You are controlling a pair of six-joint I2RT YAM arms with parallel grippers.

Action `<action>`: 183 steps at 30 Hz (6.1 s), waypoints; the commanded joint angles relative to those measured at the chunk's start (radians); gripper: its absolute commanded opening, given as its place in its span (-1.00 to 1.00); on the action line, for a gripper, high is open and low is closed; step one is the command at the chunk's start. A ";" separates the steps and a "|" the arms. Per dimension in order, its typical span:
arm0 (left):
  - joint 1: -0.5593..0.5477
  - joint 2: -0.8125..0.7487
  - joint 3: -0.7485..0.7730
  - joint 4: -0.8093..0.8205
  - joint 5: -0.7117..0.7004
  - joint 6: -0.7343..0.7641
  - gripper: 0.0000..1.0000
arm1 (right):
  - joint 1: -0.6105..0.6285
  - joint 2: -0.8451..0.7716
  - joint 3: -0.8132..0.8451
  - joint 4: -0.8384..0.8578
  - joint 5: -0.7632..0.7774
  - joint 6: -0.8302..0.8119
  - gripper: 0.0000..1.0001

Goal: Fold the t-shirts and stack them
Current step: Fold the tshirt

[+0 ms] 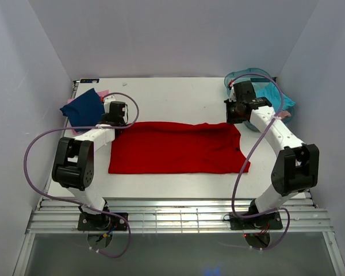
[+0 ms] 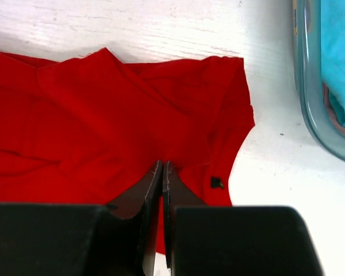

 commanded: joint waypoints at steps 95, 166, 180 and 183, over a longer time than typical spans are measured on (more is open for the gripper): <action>-0.084 0.046 0.118 -0.361 -0.069 -0.094 0.25 | 0.152 0.005 -0.186 0.056 -0.316 0.025 -0.84; -0.105 0.085 0.004 -0.346 -0.056 -0.226 -0.20 | 0.053 0.551 0.275 -0.066 0.155 0.128 -0.85; -0.275 -0.487 -0.092 -0.436 -0.016 -0.252 -0.57 | 0.053 0.809 0.809 -0.072 0.065 0.058 -0.85; -0.278 -0.507 -0.137 -0.461 0.022 -0.309 -0.84 | 0.053 0.785 0.768 -0.020 0.048 0.036 -0.85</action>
